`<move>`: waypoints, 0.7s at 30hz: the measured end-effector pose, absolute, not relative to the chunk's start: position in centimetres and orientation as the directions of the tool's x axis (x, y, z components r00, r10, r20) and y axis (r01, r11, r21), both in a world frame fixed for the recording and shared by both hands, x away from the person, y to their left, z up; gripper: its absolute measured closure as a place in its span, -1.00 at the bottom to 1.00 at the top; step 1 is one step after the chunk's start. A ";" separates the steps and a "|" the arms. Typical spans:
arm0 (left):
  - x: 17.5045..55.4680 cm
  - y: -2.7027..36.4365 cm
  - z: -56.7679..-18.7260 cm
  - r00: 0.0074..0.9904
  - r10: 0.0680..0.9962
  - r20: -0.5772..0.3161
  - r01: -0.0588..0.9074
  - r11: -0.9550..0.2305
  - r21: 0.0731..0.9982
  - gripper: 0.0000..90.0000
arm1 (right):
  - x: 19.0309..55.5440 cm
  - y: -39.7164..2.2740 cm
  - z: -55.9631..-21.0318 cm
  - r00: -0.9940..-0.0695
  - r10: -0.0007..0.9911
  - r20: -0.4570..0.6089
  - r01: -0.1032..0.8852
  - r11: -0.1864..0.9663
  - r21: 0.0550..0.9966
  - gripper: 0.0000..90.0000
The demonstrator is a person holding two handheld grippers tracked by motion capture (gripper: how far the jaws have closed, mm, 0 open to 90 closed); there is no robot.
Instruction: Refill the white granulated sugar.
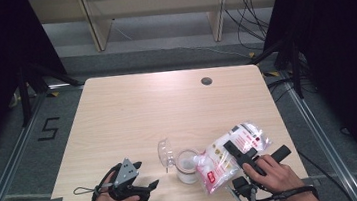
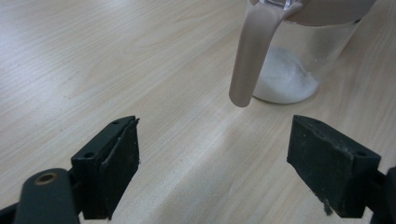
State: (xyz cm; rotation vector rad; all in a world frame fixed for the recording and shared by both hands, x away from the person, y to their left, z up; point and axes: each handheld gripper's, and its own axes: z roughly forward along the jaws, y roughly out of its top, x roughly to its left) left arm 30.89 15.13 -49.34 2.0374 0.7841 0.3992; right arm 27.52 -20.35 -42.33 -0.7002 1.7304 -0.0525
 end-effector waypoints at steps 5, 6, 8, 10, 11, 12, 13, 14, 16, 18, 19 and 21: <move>30.9 15.1 -49.3 0.748 0.663 -0.017 0.377 -0.404 0.833 -0.63 | 27.4 -20.5 -42.4 -0.129 -0.460 -0.878 -0.412 0.831 -0.375 0.40; 30.9 15.1 -49.3 0.748 0.664 -0.017 0.377 -0.404 0.834 -0.63 | 27.4 -20.5 -42.3 -0.127 -0.466 -0.876 -0.416 0.826 -0.379 0.40; 30.9 15.1 -49.3 0.748 0.664 -0.017 0.377 -0.404 0.833 -0.63 | 27.4 -20.5 -42.4 -0.126 -0.464 -0.877 -0.414 0.828 -0.378 0.41; 30.9 15.1 -49.3 0.748 0.663 -0.017 0.377 -0.404 0.833 -0.63 | 27.4 -20.5 -42.3 -0.124 -0.467 -0.875 -0.414 0.826 -0.382 0.42; 30.9 15.1 -49.4 0.748 0.663 -0.016 0.377 -0.405 0.833 -0.63 | 27.4 -20.5 -42.3 -0.123 -0.466 -0.876 -0.415 0.826 -0.381 0.42; 30.9 15.1 -49.4 0.748 0.663 -0.016 0.377 -0.405 0.833 -0.63 | 27.4 -20.5 -42.3 -0.117 -0.472 -0.874 -0.416 0.822 -0.388 0.42; 30.9 15.1 -49.4 0.748 0.663 -0.016 0.377 -0.405 0.833 -0.63 | 27.4 -20.5 -42.3 -0.117 -0.471 -0.874 -0.415 0.823 -0.388 0.42; 30.9 15.1 -49.4 0.747 0.664 -0.016 0.378 -0.405 0.833 -0.63 | 27.3 -20.5 -42.3 -0.118 -0.469 -0.875 -0.415 0.824 -0.386 0.42; 30.9 15.1 -49.4 0.747 0.664 -0.016 0.377 -0.405 0.833 -0.63 | 27.3 -20.5 -42.3 -0.110 -0.478 -0.872 -0.418 0.818 -0.396 0.42; 30.9 15.1 -49.4 0.748 0.664 -0.015 0.377 -0.406 0.832 -0.63 | 27.3 -20.4 -42.3 -0.109 -0.482 -0.869 -0.422 0.814 -0.399 0.43; 30.9 15.1 -49.4 0.748 0.663 -0.016 0.377 -0.404 0.833 -0.63 | 27.4 -20.4 -42.2 -0.105 -0.495 -0.863 -0.430 0.805 -0.409 0.43; 30.9 15.1 -49.4 0.748 0.663 -0.017 0.377 -0.404 0.833 -0.63 | 27.3 -20.5 -42.3 -0.110 -0.475 -0.873 -0.417 0.819 -0.393 0.43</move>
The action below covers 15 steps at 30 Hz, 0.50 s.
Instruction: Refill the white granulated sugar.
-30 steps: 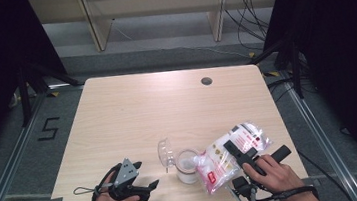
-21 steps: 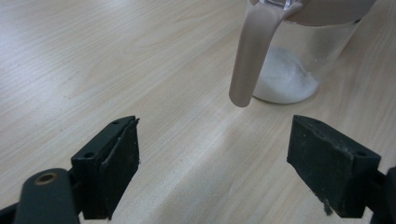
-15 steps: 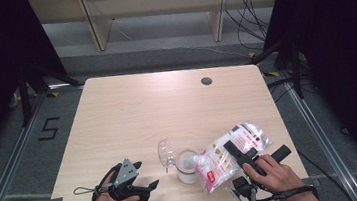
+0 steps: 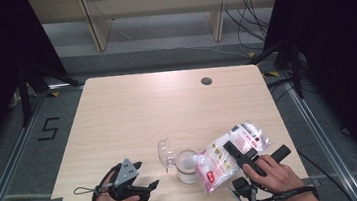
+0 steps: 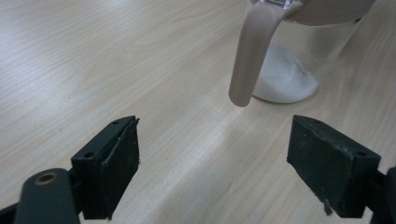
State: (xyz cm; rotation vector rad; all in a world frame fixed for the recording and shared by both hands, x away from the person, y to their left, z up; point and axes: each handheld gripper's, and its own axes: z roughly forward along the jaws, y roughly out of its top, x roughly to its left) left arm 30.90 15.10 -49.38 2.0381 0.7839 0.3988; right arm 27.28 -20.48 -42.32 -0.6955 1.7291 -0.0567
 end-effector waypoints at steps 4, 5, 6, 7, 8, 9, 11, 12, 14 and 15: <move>30.9 15.1 -49.4 0.747 0.664 -0.019 0.376 -0.400 0.836 -0.63 | 27.3 -20.5 -42.3 -0.109 -0.475 -0.874 -0.419 0.819 -0.393 0.43; 30.9 15.0 -49.5 0.746 0.665 -0.020 0.375 -0.396 0.838 -0.63 | 27.3 -20.5 -42.3 -0.106 -0.474 -0.874 -0.420 0.818 -0.393 0.43; 30.9 15.1 -49.4 0.748 0.664 -0.020 0.378 -0.401 0.834 -0.63 | 27.3 -20.5 -42.3 -0.102 -0.470 -0.877 -0.418 0.820 -0.391 0.43; 30.9 15.1 -49.4 0.747 0.664 -0.018 0.376 -0.400 0.836 -0.63 | 27.3 -20.5 -42.3 -0.103 -0.469 -0.877 -0.418 0.820 -0.390 0.43; 30.9 15.0 -49.5 0.746 0.665 -0.021 0.376 -0.396 0.838 -0.63 | 27.3 -20.5 -42.3 -0.105 -0.469 -0.877 -0.418 0.821 -0.389 0.43; 30.9 15.0 -49.5 0.746 0.666 -0.020 0.376 -0.397 0.837 -0.63 | 27.3 -20.5 -42.3 -0.103 -0.469 -0.877 -0.418 0.821 -0.389 0.44; 30.9 15.1 -49.4 0.749 0.663 -0.016 0.376 -0.405 0.833 -0.63 | 27.3 -20.5 -42.3 -0.104 -0.468 -0.877 -0.419 0.821 -0.389 0.44; 30.9 15.1 -49.4 0.748 0.664 -0.018 0.378 -0.403 0.834 -0.63 | 27.3 -20.5 -42.3 -0.103 -0.468 -0.878 -0.419 0.821 -0.389 0.44; 30.9 15.1 -49.4 0.747 0.665 -0.016 0.378 -0.404 0.833 -0.63 | 27.3 -20.5 -42.2 -0.103 -0.471 -0.876 -0.420 0.819 -0.391 0.44; 30.9 15.1 -49.4 0.747 0.665 -0.016 0.378 -0.405 0.832 -0.63 | 27.3 -20.5 -42.2 -0.102 -0.471 -0.876 -0.420 0.819 -0.392 0.44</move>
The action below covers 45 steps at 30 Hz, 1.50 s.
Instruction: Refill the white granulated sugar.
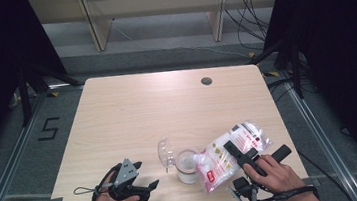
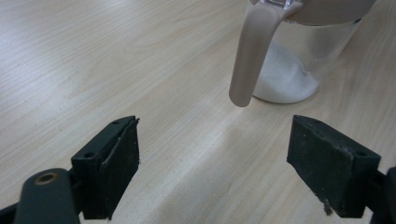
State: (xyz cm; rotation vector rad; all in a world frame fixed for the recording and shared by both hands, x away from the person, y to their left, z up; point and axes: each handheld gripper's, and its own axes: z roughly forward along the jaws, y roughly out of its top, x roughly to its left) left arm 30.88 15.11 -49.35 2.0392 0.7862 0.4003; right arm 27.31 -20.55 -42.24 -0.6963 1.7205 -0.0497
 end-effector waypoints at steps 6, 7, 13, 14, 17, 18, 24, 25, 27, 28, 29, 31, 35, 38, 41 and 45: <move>30.9 15.1 -49.4 0.747 0.665 -0.016 0.378 -0.405 0.833 -0.63 | 27.3 -20.6 -42.1 -0.102 -0.483 -0.870 -0.420 0.814 -0.402 0.44; 30.9 15.1 -49.4 0.747 0.664 -0.016 0.378 -0.405 0.832 -0.63 | 27.3 -20.6 -42.1 -0.102 -0.481 -0.871 -0.420 0.815 -0.400 0.44; 30.9 15.1 -49.4 0.747 0.665 -0.016 0.378 -0.405 0.833 -0.63 | 27.3 -20.5 -42.1 -0.093 -0.474 -0.876 -0.423 0.815 -0.396 0.45; 30.9 15.1 -49.4 0.748 0.664 -0.017 0.377 -0.404 0.833 -0.63 | 27.2 -20.5 -42.0 -0.098 -0.488 -0.867 -0.423 0.809 -0.407 0.45; 30.9 15.1 -49.4 0.747 0.664 -0.016 0.378 -0.405 0.833 -0.63 | 27.2 -20.5 -42.0 -0.101 -0.483 -0.870 -0.426 0.811 -0.401 0.45; 30.9 15.1 -49.4 0.748 0.664 -0.018 0.378 -0.403 0.834 -0.63 | 27.2 -20.5 -42.1 -0.102 -0.480 -0.871 -0.427 0.812 -0.398 0.45; 30.9 15.1 -49.4 0.747 0.665 -0.016 0.378 -0.404 0.833 -0.63 | 27.3 -20.5 -42.0 -0.087 -0.484 -0.871 -0.427 0.808 -0.406 0.45; 30.9 15.1 -49.4 0.747 0.665 -0.016 0.379 -0.405 0.832 -0.63 | 27.2 -20.5 -42.1 -0.088 -0.482 -0.872 -0.426 0.810 -0.404 0.46; 30.9 15.1 -49.4 0.747 0.665 -0.016 0.378 -0.405 0.832 -0.63 | 27.2 -20.5 -42.0 -0.088 -0.482 -0.872 -0.425 0.810 -0.404 0.46; 30.9 15.1 -49.4 0.747 0.665 -0.017 0.379 -0.404 0.833 -0.63 | 27.2 -20.5 -42.0 -0.087 -0.481 -0.872 -0.426 0.810 -0.404 0.46; 30.9 15.1 -49.4 0.747 0.665 -0.016 0.379 -0.405 0.832 -0.63 | 27.2 -20.5 -42.1 -0.090 -0.478 -0.874 -0.427 0.811 -0.399 0.46; 30.9 15.1 -49.4 0.747 0.665 -0.016 0.378 -0.405 0.832 -0.63 | 27.2 -20.5 -42.0 -0.089 -0.480 -0.873 -0.427 0.810 -0.402 0.46; 30.9 15.1 -49.4 0.747 0.665 -0.016 0.378 -0.404 0.833 -0.63 | 27.2 -20.5 -42.0 -0.088 -0.482 -0.872 -0.428 0.809 -0.404 0.47; 30.9 15.1 -49.4 0.747 0.664 -0.017 0.378 -0.403 0.833 -0.63 | 27.2 -20.5 -42.1 -0.092 -0.471 -0.877 -0.429 0.814 -0.392 0.48; 30.9 15.1 -49.4 0.747 0.665 -0.016 0.378 -0.405 0.832 -0.63 | 27.2 -20.4 -42.1 -0.099 -0.468 -0.878 -0.429 0.817 -0.386 0.48; 30.9 15.1 -49.4 0.748 0.664 -0.017 0.378 -0.404 0.833 -0.63 | 27.2 -20.4 -42.1 -0.094 -0.469 -0.878 -0.432 0.814 -0.388 0.49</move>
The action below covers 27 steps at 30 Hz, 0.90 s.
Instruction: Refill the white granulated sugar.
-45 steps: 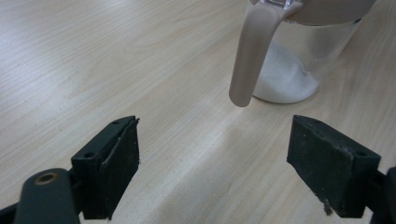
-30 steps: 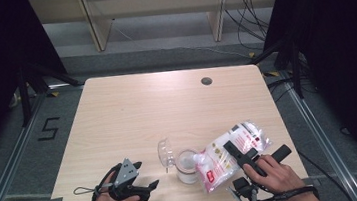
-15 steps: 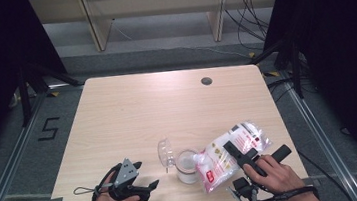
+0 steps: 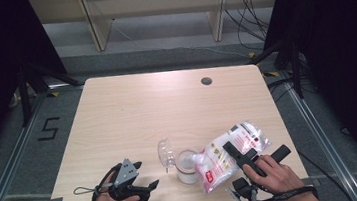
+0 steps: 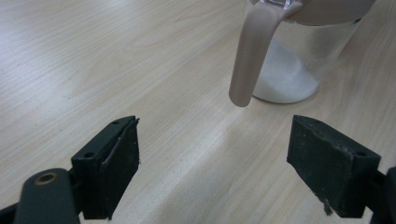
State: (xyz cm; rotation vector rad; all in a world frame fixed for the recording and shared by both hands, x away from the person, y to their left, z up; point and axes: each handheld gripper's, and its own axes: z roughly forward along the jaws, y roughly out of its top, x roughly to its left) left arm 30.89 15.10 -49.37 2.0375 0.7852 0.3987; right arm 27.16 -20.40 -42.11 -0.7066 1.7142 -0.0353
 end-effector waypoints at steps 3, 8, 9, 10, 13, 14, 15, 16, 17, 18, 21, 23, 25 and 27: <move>30.9 15.1 -49.4 0.748 0.664 -0.017 0.377 -0.404 0.833 -0.63 | 27.1 -20.4 -42.1 -0.101 -0.471 -0.876 -0.435 0.813 -0.387 0.49; 30.9 15.1 -49.4 0.748 0.664 -0.017 0.378 -0.404 0.833 -0.63 | 27.1 -20.2 -42.2 -0.103 -0.472 -0.876 -0.441 0.811 -0.385 0.50; 30.9 15.1 -49.4 0.748 0.664 -0.018 0.378 -0.402 0.834 -0.63 | 27.1 -20.2 -42.2 -0.105 -0.471 -0.876 -0.442 0.811 -0.384 0.50; 30.9 15.1 -49.4 0.748 0.663 -0.019 0.377 -0.402 0.834 -0.63 | 27.1 -20.2 -42.2 -0.107 -0.472 -0.875 -0.443 0.811 -0.383 0.51; 30.9 15.0 -49.5 0.746 0.666 -0.022 0.377 -0.394 0.838 -0.63 | 27.1 -20.2 -42.1 -0.107 -0.473 -0.875 -0.443 0.810 -0.384 0.51; 30.9 15.0 -49.5 0.746 0.666 -0.021 0.376 -0.396 0.838 -0.63 | 27.1 -20.2 -42.1 -0.107 -0.473 -0.875 -0.443 0.810 -0.384 0.52; 30.9 15.0 -49.5 0.746 0.666 -0.022 0.377 -0.395 0.838 -0.63 | 27.1 -20.2 -42.1 -0.106 -0.473 -0.875 -0.442 0.810 -0.385 0.52; 30.9 15.0 -49.5 0.747 0.665 -0.022 0.377 -0.396 0.837 -0.63 | 27.1 -20.2 -42.1 -0.106 -0.474 -0.874 -0.444 0.809 -0.385 0.52; 30.9 15.1 -49.4 0.748 0.664 -0.022 0.379 -0.400 0.835 -0.63 | 27.1 -20.2 -42.1 -0.105 -0.474 -0.874 -0.443 0.809 -0.385 0.52; 30.9 15.1 -49.4 0.748 0.663 -0.017 0.377 -0.404 0.833 -0.63 | 27.1 -20.2 -42.1 -0.104 -0.475 -0.874 -0.444 0.808 -0.386 0.53; 30.9 15.1 -49.4 0.747 0.664 -0.017 0.378 -0.404 0.833 -0.63 | 27.0 -20.2 -42.0 -0.099 -0.483 -0.870 -0.445 0.804 -0.395 0.54; 30.9 15.1 -49.4 0.748 0.663 -0.017 0.377 -0.403 0.834 -0.63 | 27.0 -20.2 -41.9 -0.100 -0.484 -0.869 -0.444 0.804 -0.396 0.54; 30.9 15.1 -49.4 0.747 0.664 -0.016 0.378 -0.405 0.833 -0.63 | 27.0 -20.2 -41.9 -0.099 -0.486 -0.868 -0.444 0.803 -0.398 0.55; 30.9 15.1 -49.4 0.747 0.664 -0.017 0.378 -0.404 0.833 -0.63 | 27.0 -20.2 -41.9 -0.100 -0.488 -0.867 -0.445 0.802 -0.399 0.55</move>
